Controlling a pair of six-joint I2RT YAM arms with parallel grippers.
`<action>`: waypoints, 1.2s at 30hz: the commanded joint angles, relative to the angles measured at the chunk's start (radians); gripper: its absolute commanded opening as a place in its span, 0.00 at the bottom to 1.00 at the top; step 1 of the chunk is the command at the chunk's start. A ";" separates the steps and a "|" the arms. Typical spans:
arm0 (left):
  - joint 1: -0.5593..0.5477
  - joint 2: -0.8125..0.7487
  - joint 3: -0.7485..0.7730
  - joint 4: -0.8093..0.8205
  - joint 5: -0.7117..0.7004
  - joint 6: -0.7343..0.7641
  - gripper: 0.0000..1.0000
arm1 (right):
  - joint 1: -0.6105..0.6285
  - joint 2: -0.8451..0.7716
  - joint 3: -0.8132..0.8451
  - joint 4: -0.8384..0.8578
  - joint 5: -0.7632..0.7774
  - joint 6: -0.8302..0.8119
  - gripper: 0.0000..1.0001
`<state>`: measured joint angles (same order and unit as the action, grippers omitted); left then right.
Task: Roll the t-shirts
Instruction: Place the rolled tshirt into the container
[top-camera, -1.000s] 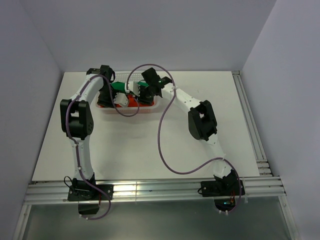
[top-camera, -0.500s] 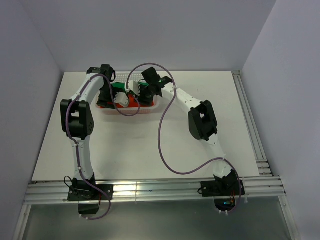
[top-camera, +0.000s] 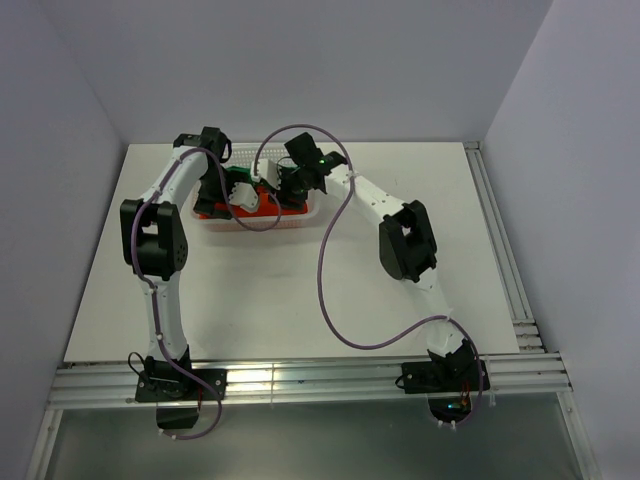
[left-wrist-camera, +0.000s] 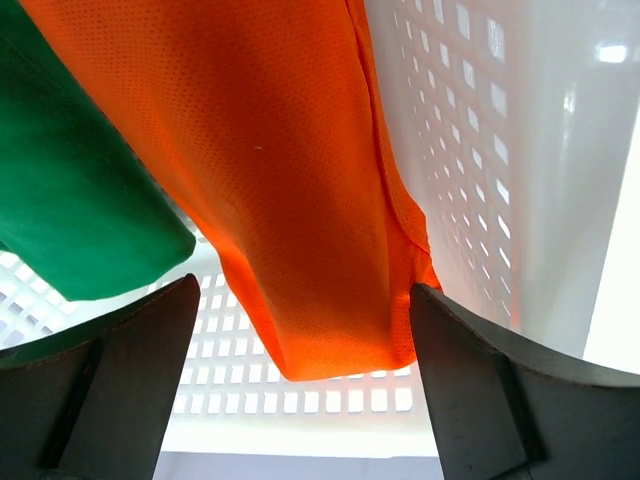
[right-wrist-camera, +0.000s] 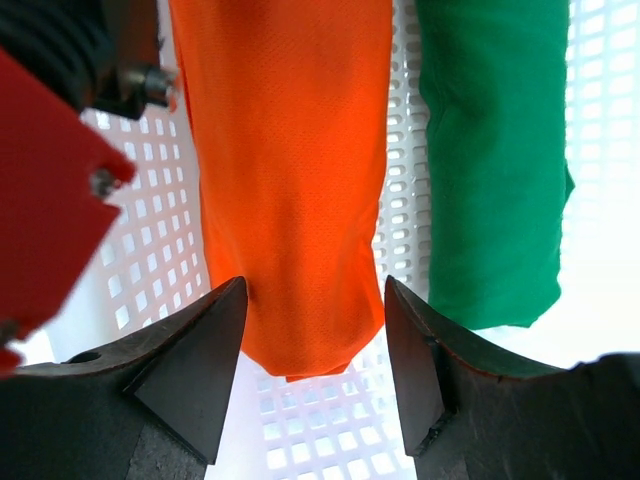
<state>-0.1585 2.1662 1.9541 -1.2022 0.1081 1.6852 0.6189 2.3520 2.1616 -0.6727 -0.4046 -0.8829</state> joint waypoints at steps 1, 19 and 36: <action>-0.007 -0.071 0.052 -0.030 0.012 0.016 0.91 | -0.002 -0.095 -0.009 0.039 -0.013 0.012 0.64; -0.007 -0.121 0.069 -0.072 -0.051 0.018 1.00 | -0.005 -0.160 -0.028 0.056 -0.022 0.028 0.63; -0.019 -0.115 -0.098 0.136 0.031 -0.027 0.99 | -0.013 -0.148 -0.083 0.122 -0.080 0.068 0.58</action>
<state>-0.1719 2.0411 1.8515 -1.1442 0.0914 1.6829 0.6144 2.2723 2.0907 -0.5957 -0.4534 -0.8333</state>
